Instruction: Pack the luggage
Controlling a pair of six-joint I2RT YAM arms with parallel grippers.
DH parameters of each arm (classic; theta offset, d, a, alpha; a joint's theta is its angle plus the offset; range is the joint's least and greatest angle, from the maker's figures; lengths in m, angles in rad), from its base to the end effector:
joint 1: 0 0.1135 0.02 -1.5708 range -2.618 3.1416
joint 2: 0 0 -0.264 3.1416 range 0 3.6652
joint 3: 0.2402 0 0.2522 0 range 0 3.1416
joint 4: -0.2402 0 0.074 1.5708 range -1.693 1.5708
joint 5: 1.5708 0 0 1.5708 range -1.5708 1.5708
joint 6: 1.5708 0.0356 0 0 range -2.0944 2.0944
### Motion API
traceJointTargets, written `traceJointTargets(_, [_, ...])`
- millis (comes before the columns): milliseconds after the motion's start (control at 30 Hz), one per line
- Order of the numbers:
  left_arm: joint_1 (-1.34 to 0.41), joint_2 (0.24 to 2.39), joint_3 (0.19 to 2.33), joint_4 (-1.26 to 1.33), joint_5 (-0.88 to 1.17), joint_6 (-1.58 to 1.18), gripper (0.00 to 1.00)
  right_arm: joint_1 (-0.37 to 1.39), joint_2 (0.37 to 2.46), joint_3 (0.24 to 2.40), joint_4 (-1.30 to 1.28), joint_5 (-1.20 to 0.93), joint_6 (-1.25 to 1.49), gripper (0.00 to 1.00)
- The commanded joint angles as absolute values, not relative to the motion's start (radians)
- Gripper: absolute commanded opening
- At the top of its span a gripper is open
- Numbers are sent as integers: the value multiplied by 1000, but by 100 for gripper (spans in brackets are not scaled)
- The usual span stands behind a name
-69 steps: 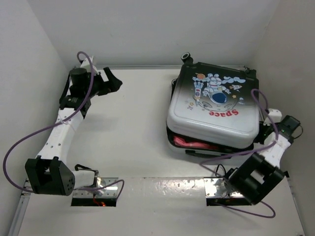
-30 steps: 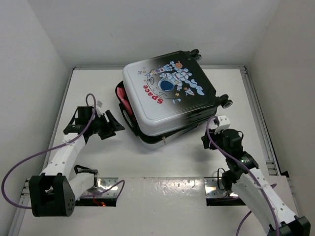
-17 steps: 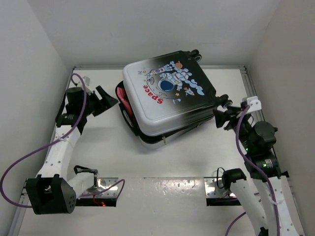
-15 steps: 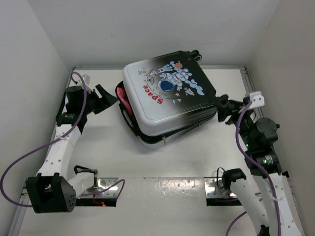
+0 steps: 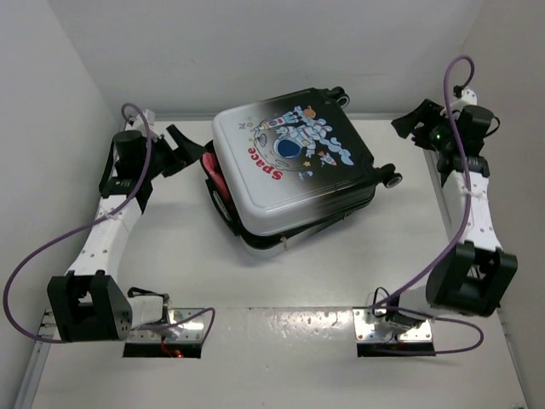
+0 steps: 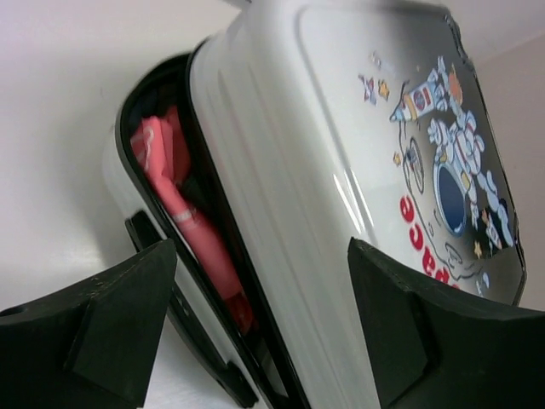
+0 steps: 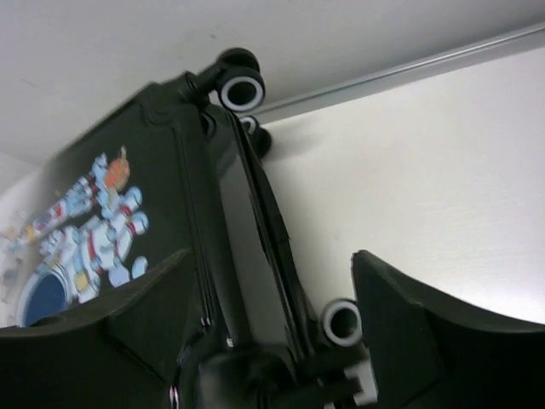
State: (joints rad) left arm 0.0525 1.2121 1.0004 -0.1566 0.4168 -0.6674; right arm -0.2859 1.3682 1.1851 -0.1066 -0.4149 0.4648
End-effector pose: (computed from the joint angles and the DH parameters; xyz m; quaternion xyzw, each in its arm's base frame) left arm 0.2792 0.0002 0.3295 -0.1746 0.7963 -0.3301 0.4758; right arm 0.3118 -0.0767 0.3560 0.1731 0.7751 0.2167 0.5677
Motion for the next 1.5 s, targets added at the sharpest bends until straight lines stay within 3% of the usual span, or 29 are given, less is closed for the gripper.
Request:
traceJointTargets(0, [66, 1249, 1052, -81, 383, -666, 86, -296, 1468, 1275, 27, -568, 610, 72])
traceJointTargets(267, [15, 1298, 1052, -92, 275, -690, 78, -223, 1799, 1492, 89, -592, 638, 61])
traceJointTargets(467, [-32, 1351, 1083, -115, 232, -655, 65, -151, 2050, 1704, 28, -571, 575, 55])
traceJointTargets(667, [-116, 1410, 1123, -135, 152, -623, 59, -77, 2176, 1782, -20, -561, 492, 52])
traceJointTargets(833, [-181, 1459, 1132, -147, 130, -607, 52, -32, 2213, 1810, -29, -587, 449, 52])
traceJointTargets(1100, [-241, 1480, 1141, -91, 236, -598, 42, -8, 2197, 1778, 109, -796, 474, 52])
traceJointTargets(1467, [-313, 1422, 1170, -69, 302, -560, 41, 110, 2143, 1827, 164, -951, 568, 52])
